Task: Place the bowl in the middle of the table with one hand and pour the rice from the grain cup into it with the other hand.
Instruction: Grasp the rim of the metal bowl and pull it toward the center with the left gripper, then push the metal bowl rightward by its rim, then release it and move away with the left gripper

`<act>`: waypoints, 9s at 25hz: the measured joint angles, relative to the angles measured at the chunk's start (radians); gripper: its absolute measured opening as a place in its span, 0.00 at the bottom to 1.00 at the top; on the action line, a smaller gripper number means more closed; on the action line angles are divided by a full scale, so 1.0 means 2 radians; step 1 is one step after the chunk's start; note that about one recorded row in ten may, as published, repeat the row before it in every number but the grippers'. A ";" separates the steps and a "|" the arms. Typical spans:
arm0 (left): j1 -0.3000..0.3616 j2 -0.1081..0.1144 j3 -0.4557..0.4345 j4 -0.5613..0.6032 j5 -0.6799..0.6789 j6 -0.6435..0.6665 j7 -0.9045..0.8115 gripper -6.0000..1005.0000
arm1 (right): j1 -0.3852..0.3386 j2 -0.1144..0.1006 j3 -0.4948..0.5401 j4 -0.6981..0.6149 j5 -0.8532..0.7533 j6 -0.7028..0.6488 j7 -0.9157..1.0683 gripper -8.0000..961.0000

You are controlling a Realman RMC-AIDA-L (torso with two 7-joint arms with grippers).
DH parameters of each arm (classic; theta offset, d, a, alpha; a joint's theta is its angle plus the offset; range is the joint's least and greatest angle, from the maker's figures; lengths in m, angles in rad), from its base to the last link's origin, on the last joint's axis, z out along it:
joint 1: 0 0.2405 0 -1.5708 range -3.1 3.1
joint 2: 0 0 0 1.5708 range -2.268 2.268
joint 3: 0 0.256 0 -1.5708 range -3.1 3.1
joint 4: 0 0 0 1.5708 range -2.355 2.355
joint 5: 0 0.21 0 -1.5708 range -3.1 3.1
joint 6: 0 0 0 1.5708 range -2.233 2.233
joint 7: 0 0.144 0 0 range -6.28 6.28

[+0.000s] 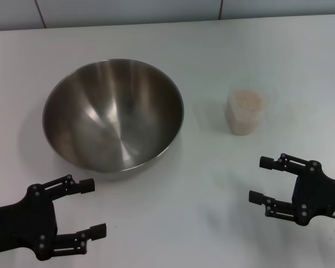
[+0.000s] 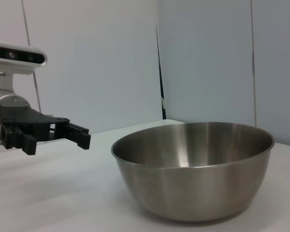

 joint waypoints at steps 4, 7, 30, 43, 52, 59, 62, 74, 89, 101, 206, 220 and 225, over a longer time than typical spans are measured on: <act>0.000 0.000 0.000 0.000 0.000 0.000 0.000 0.86 | 0.000 0.000 0.000 0.000 0.000 0.000 0.000 0.77; 0.000 0.000 0.000 0.000 0.001 0.000 0.001 0.86 | 0.000 0.000 0.000 0.000 0.000 0.000 0.000 0.77; -0.001 -0.002 0.000 0.000 -0.001 0.000 0.001 0.86 | -0.001 0.000 0.000 0.003 0.000 0.002 0.000 0.77; -0.005 -0.002 -0.003 -0.004 -0.004 0.001 0.001 0.86 | 0.000 -0.001 0.000 0.006 0.000 0.002 0.000 0.77; -0.035 -0.003 -0.114 -0.006 -0.055 -0.069 -0.067 0.86 | 0.000 0.000 0.000 0.006 0.000 0.002 -0.006 0.77; -0.064 -0.001 -0.120 0.006 -0.048 -0.171 -0.128 0.86 | -0.001 0.000 0.000 0.006 0.000 0.001 -0.006 0.77; -0.079 -0.003 -0.115 0.025 -0.029 -0.200 -0.160 0.86 | 0.000 0.000 0.000 0.006 0.000 0.001 -0.006 0.77; -0.101 -0.004 -0.107 0.033 -0.006 -0.233 -0.184 0.86 | 0.001 0.000 0.001 0.006 0.001 0.000 -0.006 0.77; -0.168 -0.002 -0.040 0.121 0.171 -0.272 -0.406 0.86 | 0.000 0.000 0.001 0.006 0.001 0.000 -0.006 0.77; -0.205 -0.004 0.029 0.169 0.301 -0.282 -0.551 0.86 | 0.000 0.000 0.001 0.006 0.000 0.002 -0.006 0.77; -0.320 -0.008 0.084 0.037 0.257 -0.357 -0.530 0.05 | -0.006 0.000 0.005 0.008 0.003 -0.002 -0.006 0.77; -0.320 -0.007 0.090 0.040 0.258 -0.357 -0.532 0.47 | -0.006 0.000 0.005 0.008 0.003 -0.002 -0.006 0.77; -0.318 -0.006 0.093 0.043 0.257 -0.356 -0.533 0.66 | -0.006 0.000 0.005 0.008 0.003 -0.002 -0.006 0.77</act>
